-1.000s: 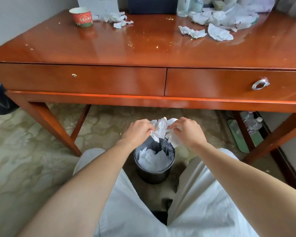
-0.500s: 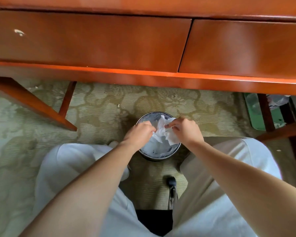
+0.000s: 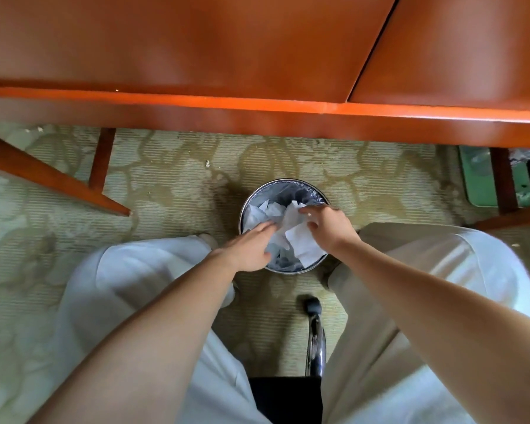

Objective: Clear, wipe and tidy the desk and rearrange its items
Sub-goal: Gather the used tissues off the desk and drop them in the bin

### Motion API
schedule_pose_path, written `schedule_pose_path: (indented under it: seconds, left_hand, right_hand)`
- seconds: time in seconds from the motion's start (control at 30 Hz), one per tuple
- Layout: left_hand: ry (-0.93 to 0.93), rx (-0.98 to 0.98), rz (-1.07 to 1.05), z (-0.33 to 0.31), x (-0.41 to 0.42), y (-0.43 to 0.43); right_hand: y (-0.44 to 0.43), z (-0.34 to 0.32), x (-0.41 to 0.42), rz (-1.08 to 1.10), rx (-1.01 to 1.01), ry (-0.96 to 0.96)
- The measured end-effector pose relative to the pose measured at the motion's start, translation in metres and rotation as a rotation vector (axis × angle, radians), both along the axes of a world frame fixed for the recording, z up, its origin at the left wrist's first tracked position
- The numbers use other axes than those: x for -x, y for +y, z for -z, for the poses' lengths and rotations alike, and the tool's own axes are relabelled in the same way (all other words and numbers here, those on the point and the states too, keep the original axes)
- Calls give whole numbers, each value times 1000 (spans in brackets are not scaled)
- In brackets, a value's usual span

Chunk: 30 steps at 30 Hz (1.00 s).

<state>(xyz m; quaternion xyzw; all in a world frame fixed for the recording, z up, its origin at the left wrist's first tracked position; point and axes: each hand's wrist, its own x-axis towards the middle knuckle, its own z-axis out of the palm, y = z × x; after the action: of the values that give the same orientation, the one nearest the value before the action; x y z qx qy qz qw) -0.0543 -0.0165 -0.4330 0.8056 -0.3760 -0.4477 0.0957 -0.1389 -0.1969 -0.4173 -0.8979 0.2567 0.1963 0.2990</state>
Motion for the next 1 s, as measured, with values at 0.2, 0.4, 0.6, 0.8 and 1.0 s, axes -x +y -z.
schedule_pose_path:
  seconds: [0.2,0.4,0.6,0.8,1.0]
  left_hand:
    - [-5,-56,14,1,1,0]
    - [-167,-37,110,-4,-2,-3]
    - [-222,-41,91,-24,-4,-2]
    - [-278,-27,42,-64,0,8]
    - [-384,25,11,-125,10,32]
  right_hand:
    - [2,-3,-6,-26,-15,11]
    - [4,-9,-5,-19,-32,31]
    - [9,-27,-1,-77,-22,49]
    - [25,-64,2,-146,9,5]
    - [45,-117,8,-216,89,-95]
